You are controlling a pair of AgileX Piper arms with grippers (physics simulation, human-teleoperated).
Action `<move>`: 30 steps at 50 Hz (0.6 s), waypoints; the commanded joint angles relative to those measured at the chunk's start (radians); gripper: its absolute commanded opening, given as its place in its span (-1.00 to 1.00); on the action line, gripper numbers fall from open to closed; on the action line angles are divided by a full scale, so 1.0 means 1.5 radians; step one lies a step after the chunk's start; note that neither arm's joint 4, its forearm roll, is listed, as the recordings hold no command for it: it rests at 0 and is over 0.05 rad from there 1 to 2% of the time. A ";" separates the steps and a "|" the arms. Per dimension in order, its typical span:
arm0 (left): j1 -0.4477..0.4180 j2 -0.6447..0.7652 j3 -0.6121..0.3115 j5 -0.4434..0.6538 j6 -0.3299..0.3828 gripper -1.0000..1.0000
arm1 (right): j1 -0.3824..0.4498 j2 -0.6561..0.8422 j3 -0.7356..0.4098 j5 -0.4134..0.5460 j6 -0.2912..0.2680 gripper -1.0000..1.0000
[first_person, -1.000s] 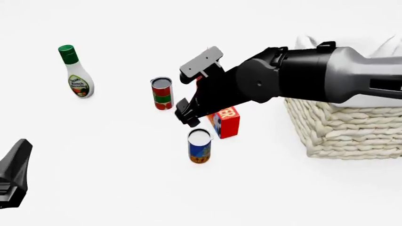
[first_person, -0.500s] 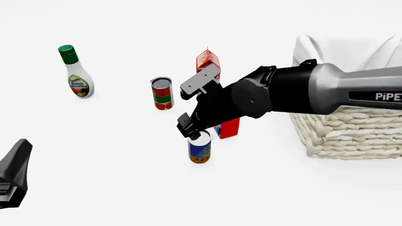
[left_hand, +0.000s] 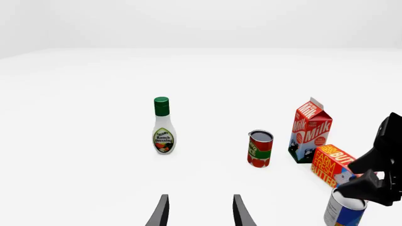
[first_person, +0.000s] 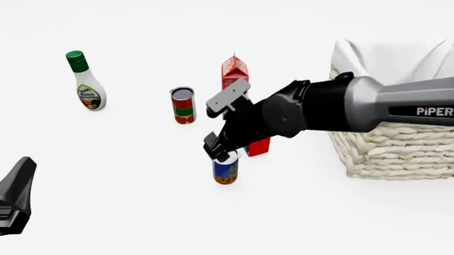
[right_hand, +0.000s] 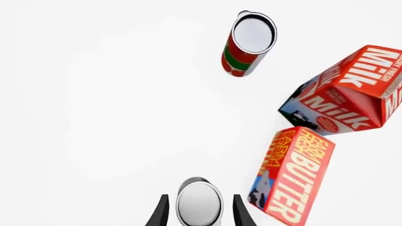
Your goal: Pick the alphabet soup and place it in the basket.
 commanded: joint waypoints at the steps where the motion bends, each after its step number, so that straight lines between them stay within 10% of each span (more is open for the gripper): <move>1: 0.000 0.000 0.000 0.000 0.000 1.00 | 0.005 0.013 0.002 -0.009 0.004 1.00; 30: 0.000 0.000 0.000 0.000 0.000 1.00 | 0.003 0.054 0.030 -0.049 0.014 1.00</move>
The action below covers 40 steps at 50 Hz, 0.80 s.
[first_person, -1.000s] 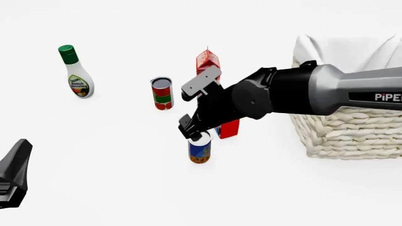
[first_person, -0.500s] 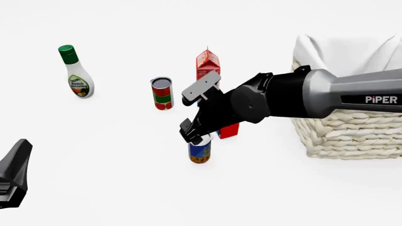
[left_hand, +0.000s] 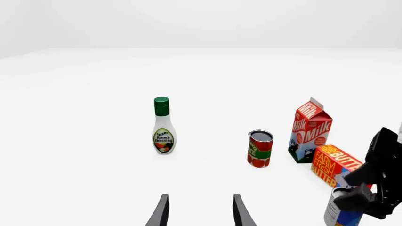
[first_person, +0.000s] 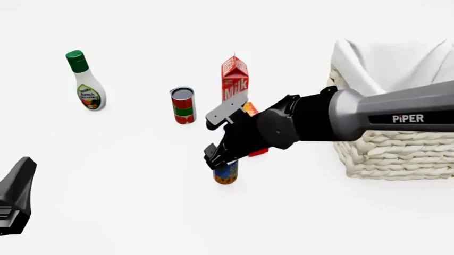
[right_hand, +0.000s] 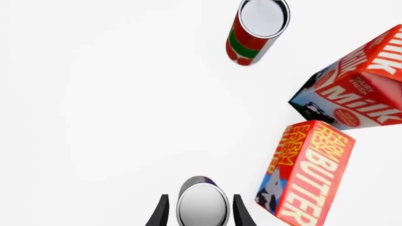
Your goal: Pick the alphabet soup and place it in the basket.
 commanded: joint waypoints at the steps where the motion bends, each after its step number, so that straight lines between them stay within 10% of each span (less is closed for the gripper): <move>1: 0.000 0.000 0.000 0.000 0.000 1.00 | 0.002 0.016 0.011 -0.015 0.004 1.00; 40: 0.000 0.000 0.000 0.000 0.000 1.00 | -0.001 0.045 0.020 -0.038 0.001 1.00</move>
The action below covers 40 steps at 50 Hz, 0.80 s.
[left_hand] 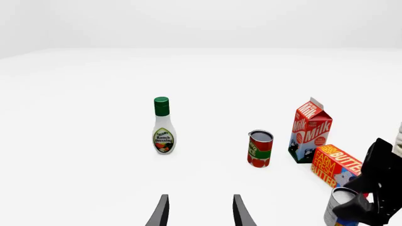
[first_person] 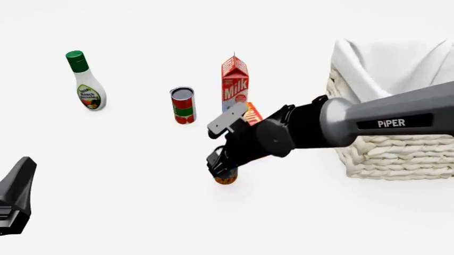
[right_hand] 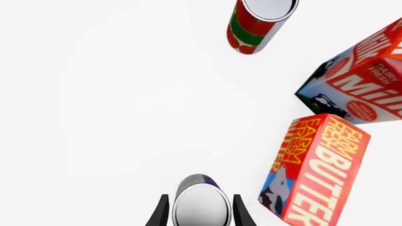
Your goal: Pick the alphabet soup and place it in the basket.
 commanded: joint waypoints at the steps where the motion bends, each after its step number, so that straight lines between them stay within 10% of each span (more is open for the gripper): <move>1: 0.000 0.000 0.000 0.000 0.000 1.00 | 0.003 0.016 0.003 -0.012 0.002 1.00; 22: 0.000 0.000 0.000 0.000 0.000 1.00 | -0.002 0.027 0.023 -0.034 0.010 1.00; 23: 0.000 0.000 0.000 0.000 0.000 1.00 | -0.001 0.026 0.025 -0.034 0.012 -1.00; 40: 0.000 0.000 0.000 0.000 0.000 1.00 | -0.002 -0.074 0.053 0.015 -0.005 -1.00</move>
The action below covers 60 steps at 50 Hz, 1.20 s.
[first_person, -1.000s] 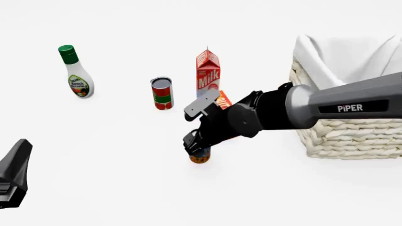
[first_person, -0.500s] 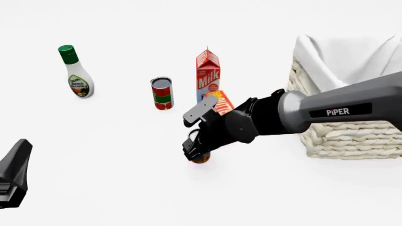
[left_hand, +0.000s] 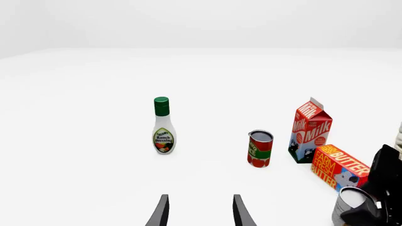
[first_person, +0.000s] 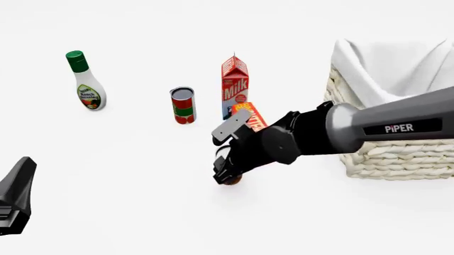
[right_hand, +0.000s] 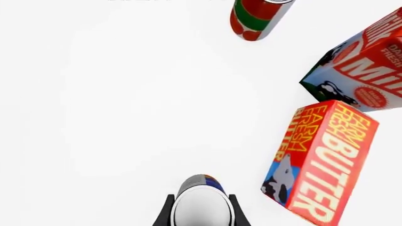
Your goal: Pick the alphabet soup and place it in the basket.
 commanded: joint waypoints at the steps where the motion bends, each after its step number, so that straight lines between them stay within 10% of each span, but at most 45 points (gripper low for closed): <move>1: 0.000 0.000 0.000 0.000 0.000 1.00 | -0.004 -0.072 0.017 0.032 -0.005 -1.00; 37: 0.000 0.000 0.000 0.000 0.000 1.00 | -0.068 -0.361 -0.104 0.278 -0.079 -1.00; 60: 0.000 0.000 0.000 0.000 0.000 1.00 | -0.163 -0.389 -0.170 0.314 -0.122 -1.00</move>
